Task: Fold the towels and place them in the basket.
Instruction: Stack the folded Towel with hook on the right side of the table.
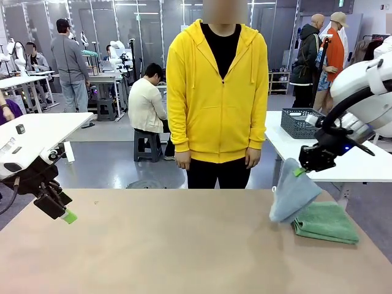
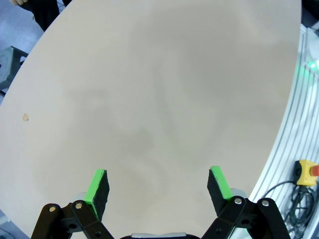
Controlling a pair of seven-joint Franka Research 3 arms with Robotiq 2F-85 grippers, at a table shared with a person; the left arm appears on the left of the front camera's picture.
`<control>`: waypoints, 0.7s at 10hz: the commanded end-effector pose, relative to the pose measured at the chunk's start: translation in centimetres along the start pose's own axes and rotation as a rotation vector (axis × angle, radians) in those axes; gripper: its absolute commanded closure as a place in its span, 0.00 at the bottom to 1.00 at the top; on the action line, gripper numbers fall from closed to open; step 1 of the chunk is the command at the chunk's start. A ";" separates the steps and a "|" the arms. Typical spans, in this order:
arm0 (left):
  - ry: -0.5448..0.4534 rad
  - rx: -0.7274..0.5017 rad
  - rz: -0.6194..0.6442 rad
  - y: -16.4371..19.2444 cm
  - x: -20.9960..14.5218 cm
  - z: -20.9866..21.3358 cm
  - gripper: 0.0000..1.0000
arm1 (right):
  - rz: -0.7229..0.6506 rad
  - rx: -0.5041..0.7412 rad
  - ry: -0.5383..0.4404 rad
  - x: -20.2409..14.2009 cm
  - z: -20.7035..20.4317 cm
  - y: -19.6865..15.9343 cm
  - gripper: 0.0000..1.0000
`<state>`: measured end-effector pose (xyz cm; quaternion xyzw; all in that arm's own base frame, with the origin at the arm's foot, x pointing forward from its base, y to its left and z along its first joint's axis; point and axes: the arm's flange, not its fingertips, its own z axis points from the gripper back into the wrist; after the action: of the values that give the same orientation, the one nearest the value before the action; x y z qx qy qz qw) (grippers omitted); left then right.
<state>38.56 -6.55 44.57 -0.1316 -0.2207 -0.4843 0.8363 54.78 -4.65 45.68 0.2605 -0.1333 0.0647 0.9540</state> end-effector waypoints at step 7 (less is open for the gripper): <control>0.007 0.003 0.010 -0.1 0.2 -0.1 0.00 | -0.061 -0.043 0.025 1.2 -0.8 -8.4 0.95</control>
<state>38.56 -6.56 44.57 -0.1316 -0.2207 -0.4844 0.8363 57.30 -11.11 41.23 0.2525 -0.1193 0.0418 0.9593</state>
